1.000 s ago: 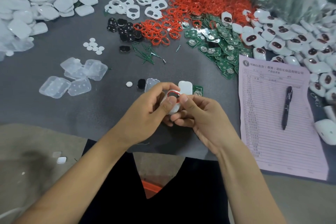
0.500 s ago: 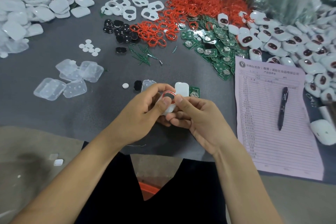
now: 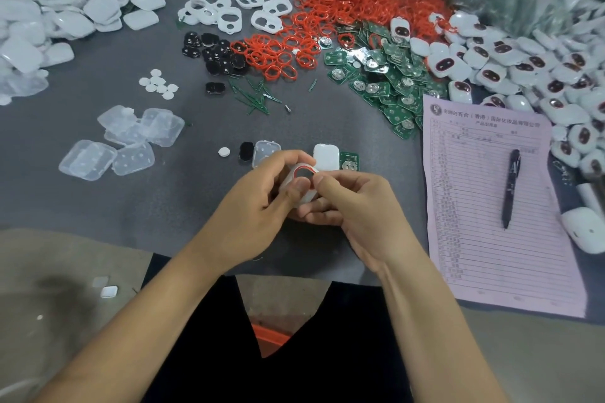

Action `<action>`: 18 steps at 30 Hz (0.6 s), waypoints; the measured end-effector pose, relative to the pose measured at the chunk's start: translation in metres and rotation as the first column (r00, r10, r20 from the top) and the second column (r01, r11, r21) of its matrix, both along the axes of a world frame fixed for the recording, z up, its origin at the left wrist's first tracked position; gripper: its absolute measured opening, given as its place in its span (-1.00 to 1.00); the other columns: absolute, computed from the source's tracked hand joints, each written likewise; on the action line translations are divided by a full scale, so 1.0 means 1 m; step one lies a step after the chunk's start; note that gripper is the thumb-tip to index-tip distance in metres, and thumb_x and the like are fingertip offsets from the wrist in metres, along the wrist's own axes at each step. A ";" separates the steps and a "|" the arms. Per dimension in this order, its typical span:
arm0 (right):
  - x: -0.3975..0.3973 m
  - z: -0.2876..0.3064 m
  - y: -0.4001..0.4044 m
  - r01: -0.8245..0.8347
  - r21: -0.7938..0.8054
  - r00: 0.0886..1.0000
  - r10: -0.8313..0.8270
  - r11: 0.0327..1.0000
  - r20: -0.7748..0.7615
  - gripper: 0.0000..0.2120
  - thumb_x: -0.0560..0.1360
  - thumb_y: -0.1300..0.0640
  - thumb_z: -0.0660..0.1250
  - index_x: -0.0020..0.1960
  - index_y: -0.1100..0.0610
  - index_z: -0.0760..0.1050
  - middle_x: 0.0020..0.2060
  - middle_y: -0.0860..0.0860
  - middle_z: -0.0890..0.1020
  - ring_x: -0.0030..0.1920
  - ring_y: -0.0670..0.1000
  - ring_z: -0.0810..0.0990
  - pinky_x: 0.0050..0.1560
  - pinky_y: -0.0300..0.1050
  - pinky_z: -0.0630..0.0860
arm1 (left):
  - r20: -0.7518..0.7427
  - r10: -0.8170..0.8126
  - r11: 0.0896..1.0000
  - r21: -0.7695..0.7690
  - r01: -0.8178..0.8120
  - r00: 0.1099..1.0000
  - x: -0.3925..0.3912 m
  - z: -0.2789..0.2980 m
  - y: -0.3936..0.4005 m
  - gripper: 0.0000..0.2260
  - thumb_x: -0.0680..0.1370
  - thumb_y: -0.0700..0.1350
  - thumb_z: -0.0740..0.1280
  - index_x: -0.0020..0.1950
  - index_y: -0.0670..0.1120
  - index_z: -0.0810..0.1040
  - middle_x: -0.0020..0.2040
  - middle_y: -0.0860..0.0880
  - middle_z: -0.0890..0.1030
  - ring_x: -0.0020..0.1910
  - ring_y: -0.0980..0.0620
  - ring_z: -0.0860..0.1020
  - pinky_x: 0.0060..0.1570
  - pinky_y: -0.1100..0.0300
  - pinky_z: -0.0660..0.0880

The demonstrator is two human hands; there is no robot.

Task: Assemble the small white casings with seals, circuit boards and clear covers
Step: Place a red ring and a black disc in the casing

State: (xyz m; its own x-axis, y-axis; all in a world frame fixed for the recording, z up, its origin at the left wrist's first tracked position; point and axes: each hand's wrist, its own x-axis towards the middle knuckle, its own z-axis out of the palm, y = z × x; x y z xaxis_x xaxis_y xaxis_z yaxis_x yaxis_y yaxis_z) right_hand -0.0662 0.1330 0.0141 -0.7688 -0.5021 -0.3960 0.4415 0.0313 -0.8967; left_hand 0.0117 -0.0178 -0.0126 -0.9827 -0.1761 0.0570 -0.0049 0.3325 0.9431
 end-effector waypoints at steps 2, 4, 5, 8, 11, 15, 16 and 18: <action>-0.001 -0.001 0.001 -0.012 -0.011 1.000 0.012 1.000 -0.003 -0.81 0.65 0.29 0.31 0.02 0.37 0.67 -0.29 0.22 0.68 -0.33 0.04 0.70 -0.26 -0.20 0.63 | 0.002 0.000 1.000 0.003 0.000 1.000 0.000 0.001 0.000 -0.73 0.69 0.09 0.22 0.35 0.06 0.50 -0.02 0.02 0.66 -0.07 -0.04 0.62 0.01 -0.08 0.54; -0.002 -0.003 0.002 -0.013 -0.028 1.000 0.013 1.000 -0.004 -0.82 0.65 0.29 0.31 0.05 0.38 0.66 -0.29 0.21 0.69 -0.32 0.04 0.70 -0.25 -0.20 0.63 | 0.004 0.003 1.000 0.002 -0.003 1.000 0.000 0.001 0.001 -0.74 0.69 0.08 0.22 0.35 0.06 0.50 -0.02 0.01 0.66 -0.07 -0.04 0.62 0.00 -0.05 0.54; -0.002 -0.004 0.003 -0.013 -0.040 1.000 0.012 0.999 -0.007 -0.82 0.65 0.29 0.31 0.05 0.38 0.65 -0.29 0.21 0.69 -0.32 0.04 0.70 -0.25 -0.20 0.63 | 0.002 0.012 1.000 0.001 -0.012 1.000 -0.001 0.001 0.001 -0.75 0.69 0.07 0.22 0.34 0.06 0.51 -0.02 0.03 0.66 -0.07 -0.02 0.62 0.00 -0.02 0.55; -0.001 -0.006 0.005 -0.012 -0.082 0.999 0.009 0.997 -0.032 -0.84 0.64 0.28 0.33 0.01 0.31 0.68 -0.27 0.20 0.71 -0.31 0.04 0.71 -0.26 -0.21 0.63 | -0.023 0.078 0.995 0.055 -0.077 0.997 -0.002 0.002 0.003 -0.80 0.72 0.04 0.21 0.29 0.08 0.55 0.00 0.15 0.66 0.00 0.10 0.64 0.00 0.23 0.57; 0.001 -0.006 0.005 -0.017 -0.119 0.998 0.010 0.993 -0.060 -0.83 0.63 0.21 0.38 -0.05 0.15 0.74 -0.23 0.19 0.72 -0.28 0.06 0.72 -0.26 -0.18 0.65 | -0.053 0.131 0.990 0.064 -0.128 0.990 -0.004 0.004 0.006 -0.80 0.73 0.02 0.18 0.21 0.05 0.58 0.03 0.19 0.66 0.06 0.15 0.64 -0.02 0.35 0.54; 0.000 -0.005 0.001 -0.010 -0.125 0.998 0.002 0.992 -0.064 -0.87 0.55 0.05 0.46 -0.07 0.08 0.74 -0.25 0.10 0.69 -0.33 0.01 0.67 -0.36 -0.15 0.62 | -0.076 0.103 0.993 0.068 -0.098 0.992 -0.004 0.005 0.007 -0.83 0.72 -0.06 0.24 0.24 0.04 0.59 0.04 0.17 0.66 0.08 0.14 0.65 -0.06 0.43 0.53; -0.001 -0.006 0.001 -0.008 -0.129 0.998 0.000 0.992 -0.062 -0.88 0.53 0.06 0.47 -0.08 0.09 0.74 -0.25 0.10 0.69 -0.33 0.02 0.66 -0.35 -0.16 0.62 | -0.083 0.100 0.994 0.061 -0.095 0.991 -0.004 0.005 0.006 -0.84 0.72 -0.06 0.25 0.24 0.05 0.59 0.05 0.17 0.67 0.08 0.15 0.65 -0.05 0.44 0.52; -0.002 -0.008 0.001 -0.012 -0.146 0.998 0.002 0.989 -0.067 -0.87 0.53 0.05 0.48 -0.08 0.10 0.74 -0.21 0.11 0.71 -0.29 0.03 0.68 -0.27 -0.14 0.64 | -0.105 0.099 0.994 0.060 -0.093 0.990 -0.003 0.005 0.004 -0.85 0.71 -0.04 0.27 0.22 0.09 0.59 0.06 0.20 0.68 0.09 0.18 0.66 0.00 0.45 0.50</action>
